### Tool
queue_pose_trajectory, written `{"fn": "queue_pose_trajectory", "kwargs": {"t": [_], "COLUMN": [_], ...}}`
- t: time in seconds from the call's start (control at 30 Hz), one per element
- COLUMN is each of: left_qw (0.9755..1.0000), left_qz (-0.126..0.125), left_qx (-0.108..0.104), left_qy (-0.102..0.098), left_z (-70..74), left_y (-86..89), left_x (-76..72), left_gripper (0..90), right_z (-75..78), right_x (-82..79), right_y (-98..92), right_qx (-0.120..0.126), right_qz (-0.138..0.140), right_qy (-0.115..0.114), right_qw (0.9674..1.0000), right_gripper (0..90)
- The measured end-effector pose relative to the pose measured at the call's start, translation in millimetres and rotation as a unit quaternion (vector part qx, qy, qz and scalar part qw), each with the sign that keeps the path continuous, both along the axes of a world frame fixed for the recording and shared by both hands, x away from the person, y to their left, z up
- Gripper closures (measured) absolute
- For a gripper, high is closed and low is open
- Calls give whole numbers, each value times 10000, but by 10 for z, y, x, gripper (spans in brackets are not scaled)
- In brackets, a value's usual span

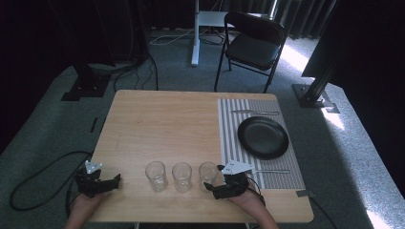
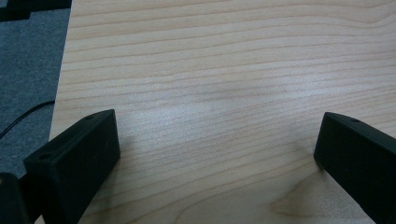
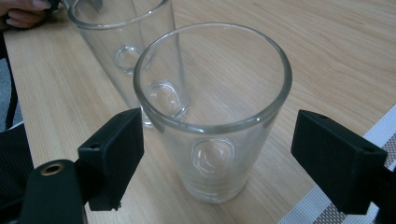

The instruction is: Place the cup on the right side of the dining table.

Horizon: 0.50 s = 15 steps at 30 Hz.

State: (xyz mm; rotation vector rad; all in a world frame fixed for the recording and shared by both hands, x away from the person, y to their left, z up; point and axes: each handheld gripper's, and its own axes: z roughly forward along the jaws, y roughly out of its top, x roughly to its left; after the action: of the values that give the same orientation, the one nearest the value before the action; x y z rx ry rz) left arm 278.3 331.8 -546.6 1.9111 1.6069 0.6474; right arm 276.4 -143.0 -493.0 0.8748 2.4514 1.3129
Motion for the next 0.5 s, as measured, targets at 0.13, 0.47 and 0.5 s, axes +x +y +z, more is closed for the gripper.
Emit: {"fn": "queue_pose_trajectory", "kwargs": {"t": [0.13, 0.47, 0.5], "left_qw": [10000, 10000, 10000], "left_qz": [1, 1, 1], "left_qx": [0, -1, -2], "left_qy": [0, -2, -1], "left_z": [0, 0, 0], "left_y": [0, 0, 0], "left_x": [0, 0, 0], "left_gripper": [6, 6, 6], "right_z": [-1, -8, -12], "right_x": [7, 48, 54], "right_y": [14, 117, 124], "right_qx": [15, 32, 40], "right_qz": [18, 36, 39], "right_qy": [-13, -135, -145], "right_qw": [10000, 9999, 9999], "right_gripper": [165, 166, 166]}}
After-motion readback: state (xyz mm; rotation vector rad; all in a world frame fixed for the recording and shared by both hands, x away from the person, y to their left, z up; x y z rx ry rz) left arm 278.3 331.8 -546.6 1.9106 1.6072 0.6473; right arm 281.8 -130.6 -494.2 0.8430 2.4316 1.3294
